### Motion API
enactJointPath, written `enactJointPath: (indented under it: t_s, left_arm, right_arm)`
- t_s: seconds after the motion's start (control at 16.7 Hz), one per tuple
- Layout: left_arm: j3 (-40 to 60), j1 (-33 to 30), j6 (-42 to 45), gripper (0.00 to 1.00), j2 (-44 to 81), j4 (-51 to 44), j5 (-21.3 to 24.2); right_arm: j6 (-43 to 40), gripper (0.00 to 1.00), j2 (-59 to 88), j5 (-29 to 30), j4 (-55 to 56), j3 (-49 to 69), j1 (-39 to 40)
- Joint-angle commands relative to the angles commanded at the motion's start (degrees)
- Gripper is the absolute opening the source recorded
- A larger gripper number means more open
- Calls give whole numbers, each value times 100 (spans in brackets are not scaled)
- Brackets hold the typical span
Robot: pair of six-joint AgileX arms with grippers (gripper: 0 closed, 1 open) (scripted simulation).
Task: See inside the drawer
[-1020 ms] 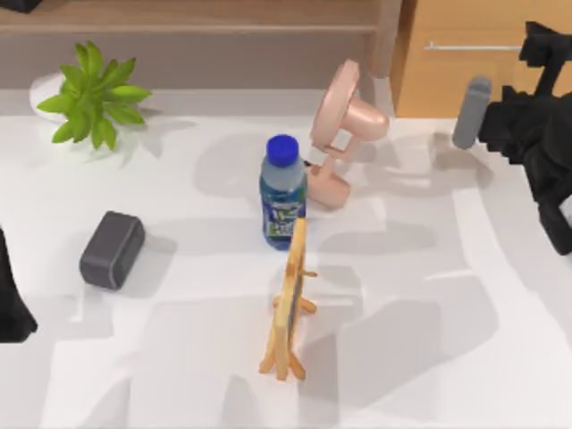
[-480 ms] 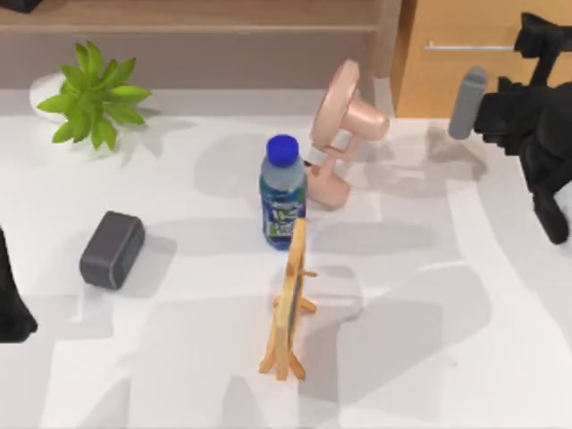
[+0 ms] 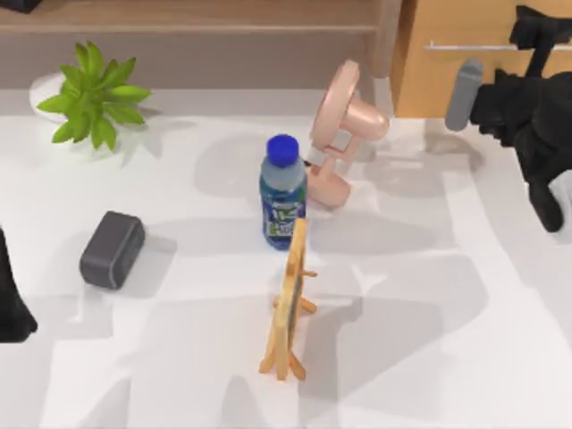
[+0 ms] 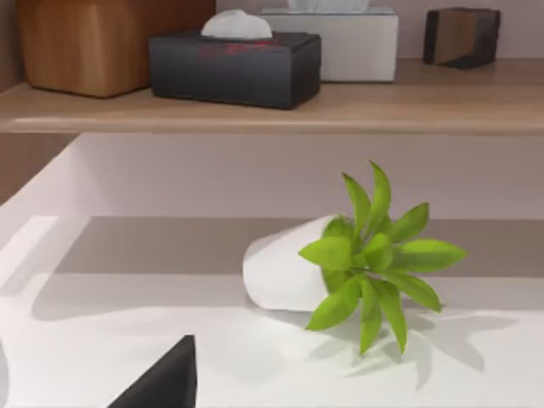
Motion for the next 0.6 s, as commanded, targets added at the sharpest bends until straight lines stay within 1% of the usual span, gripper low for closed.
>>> enactJointPath:
  t_s: [0.6]
  left_arm:
    - [0, 0, 0, 100, 0, 0, 0]
  right_arm:
    - [0, 17, 0, 0, 0, 0, 0]
